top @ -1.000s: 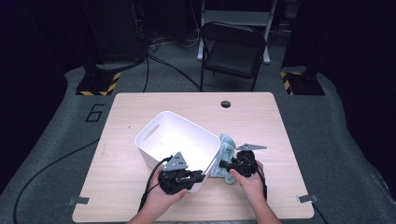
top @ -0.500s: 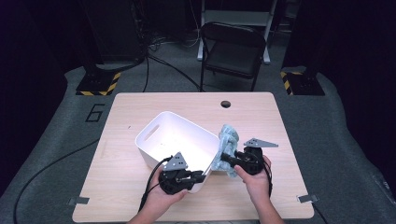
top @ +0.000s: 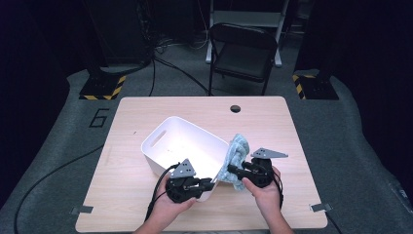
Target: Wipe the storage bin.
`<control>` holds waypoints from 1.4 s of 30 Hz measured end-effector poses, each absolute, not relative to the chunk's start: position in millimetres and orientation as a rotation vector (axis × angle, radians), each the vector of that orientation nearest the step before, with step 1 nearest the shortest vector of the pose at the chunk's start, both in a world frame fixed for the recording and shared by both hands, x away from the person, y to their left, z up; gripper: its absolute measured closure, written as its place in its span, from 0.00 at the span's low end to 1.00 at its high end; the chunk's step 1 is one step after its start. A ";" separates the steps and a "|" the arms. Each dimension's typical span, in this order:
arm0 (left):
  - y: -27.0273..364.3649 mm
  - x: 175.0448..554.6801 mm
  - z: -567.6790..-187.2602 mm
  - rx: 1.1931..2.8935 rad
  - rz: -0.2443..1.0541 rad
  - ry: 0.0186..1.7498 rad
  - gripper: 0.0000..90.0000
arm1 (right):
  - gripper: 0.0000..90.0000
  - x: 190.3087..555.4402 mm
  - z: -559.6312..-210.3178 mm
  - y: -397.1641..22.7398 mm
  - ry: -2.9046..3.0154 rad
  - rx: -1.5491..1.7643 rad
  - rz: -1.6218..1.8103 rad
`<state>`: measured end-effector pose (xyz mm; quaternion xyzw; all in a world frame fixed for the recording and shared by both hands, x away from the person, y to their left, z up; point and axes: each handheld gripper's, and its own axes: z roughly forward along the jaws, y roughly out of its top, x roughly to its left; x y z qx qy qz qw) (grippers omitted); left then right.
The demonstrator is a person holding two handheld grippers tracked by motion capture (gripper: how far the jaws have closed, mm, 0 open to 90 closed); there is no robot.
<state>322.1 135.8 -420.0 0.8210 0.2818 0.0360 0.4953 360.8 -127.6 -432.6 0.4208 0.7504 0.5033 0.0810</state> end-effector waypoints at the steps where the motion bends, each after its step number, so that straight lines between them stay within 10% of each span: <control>1: 136.0 322.2 -419.9 1.991 0.083 0.682 0.87 | 0.69 359.2 -431.7 -126.5 2.247 1.247 1.501; 42: 133.2 321.3 -418.1 2.015 0.130 0.674 0.86 | 0.71 371.4 -484.5 -114.6 2.518 1.356 1.312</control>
